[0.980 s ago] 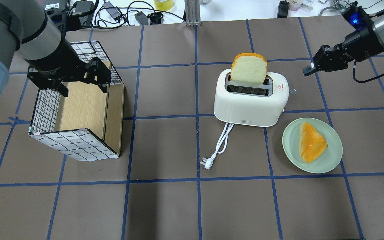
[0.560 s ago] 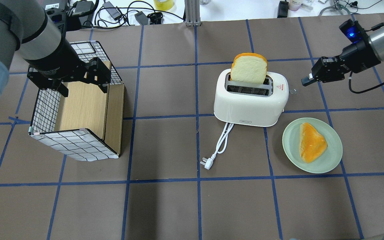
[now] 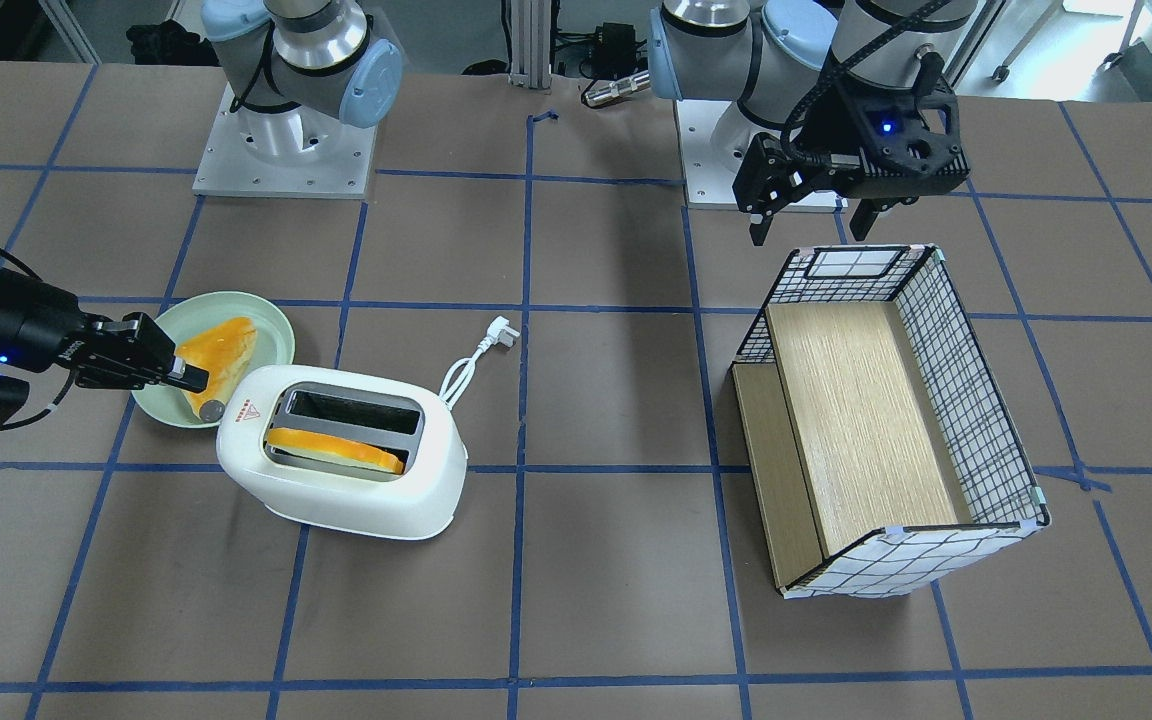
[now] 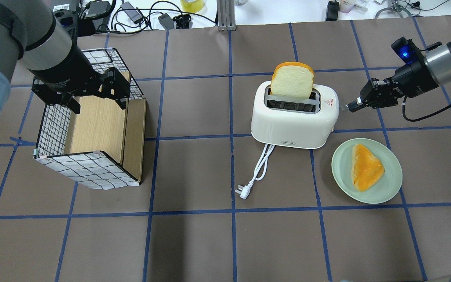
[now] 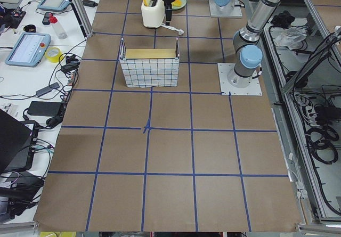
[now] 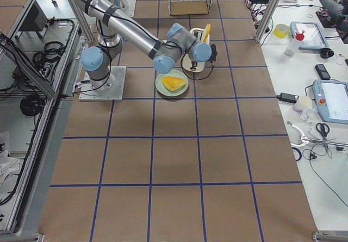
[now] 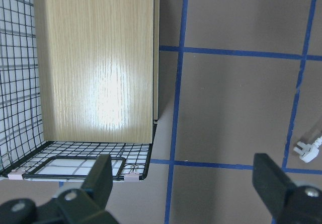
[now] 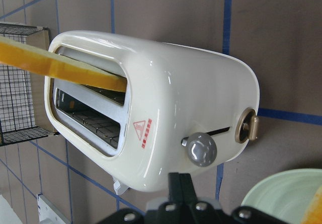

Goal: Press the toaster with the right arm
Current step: 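Position the right gripper on top of the toaster's side lever, then press the toaster lever down with the right gripper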

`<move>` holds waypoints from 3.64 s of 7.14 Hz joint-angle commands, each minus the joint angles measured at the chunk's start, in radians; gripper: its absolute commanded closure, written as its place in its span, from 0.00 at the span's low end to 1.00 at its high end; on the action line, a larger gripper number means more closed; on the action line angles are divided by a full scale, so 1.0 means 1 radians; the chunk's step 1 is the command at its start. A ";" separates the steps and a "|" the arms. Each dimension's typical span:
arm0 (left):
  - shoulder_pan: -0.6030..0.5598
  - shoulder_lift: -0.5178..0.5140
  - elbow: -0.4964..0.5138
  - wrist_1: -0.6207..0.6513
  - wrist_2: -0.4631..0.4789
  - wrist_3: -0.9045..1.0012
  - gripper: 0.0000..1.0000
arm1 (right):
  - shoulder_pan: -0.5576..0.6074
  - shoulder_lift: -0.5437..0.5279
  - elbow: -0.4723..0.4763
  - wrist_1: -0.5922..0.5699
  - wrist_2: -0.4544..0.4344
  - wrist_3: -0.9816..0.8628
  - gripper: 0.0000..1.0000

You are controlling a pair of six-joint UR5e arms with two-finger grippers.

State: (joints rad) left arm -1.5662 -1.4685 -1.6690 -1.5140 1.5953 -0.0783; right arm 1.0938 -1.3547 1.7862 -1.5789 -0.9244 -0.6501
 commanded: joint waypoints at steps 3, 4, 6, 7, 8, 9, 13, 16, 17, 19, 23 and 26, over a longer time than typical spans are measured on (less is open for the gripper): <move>0.000 0.000 0.000 0.000 0.000 0.000 0.00 | 0.000 0.020 0.001 -0.059 0.044 -0.003 1.00; 0.000 0.000 0.000 0.000 0.000 0.000 0.00 | 0.000 0.020 -0.001 -0.072 0.045 -0.002 1.00; 0.000 0.000 0.000 0.000 0.000 0.000 0.00 | 0.000 0.031 0.002 -0.092 0.042 0.001 1.00; 0.000 0.000 0.000 0.000 0.000 0.000 0.00 | 0.000 0.032 0.008 -0.092 0.041 0.003 1.00; 0.000 0.000 0.000 0.000 0.000 0.000 0.00 | 0.001 0.032 0.015 -0.092 0.048 0.004 1.00; 0.000 0.000 0.000 0.000 0.000 0.000 0.00 | 0.002 0.034 0.016 -0.092 0.052 0.001 1.00; 0.000 0.000 0.000 0.000 0.000 0.000 0.00 | 0.002 0.052 0.035 -0.095 0.042 -0.011 1.00; 0.000 0.000 0.000 0.000 0.000 0.000 0.00 | 0.002 0.083 0.035 -0.095 0.019 -0.014 1.00; 0.000 0.000 0.000 0.000 0.000 0.000 0.00 | 0.002 0.097 0.035 -0.095 0.001 -0.014 1.00; 0.000 0.000 0.000 0.000 0.000 0.000 0.00 | 0.002 0.127 0.035 -0.096 -0.037 -0.014 1.00; 0.000 0.000 0.000 0.000 0.000 0.000 0.00 | 0.002 0.141 0.041 -0.112 -0.068 -0.005 1.00; 0.000 0.000 0.000 0.000 0.000 0.000 0.00 | 0.002 0.112 0.022 -0.113 -0.100 0.071 1.00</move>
State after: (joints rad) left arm -1.5662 -1.4680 -1.6690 -1.5140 1.5953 -0.0782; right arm 1.0953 -1.2236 1.8204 -1.6901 -1.0025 -0.6325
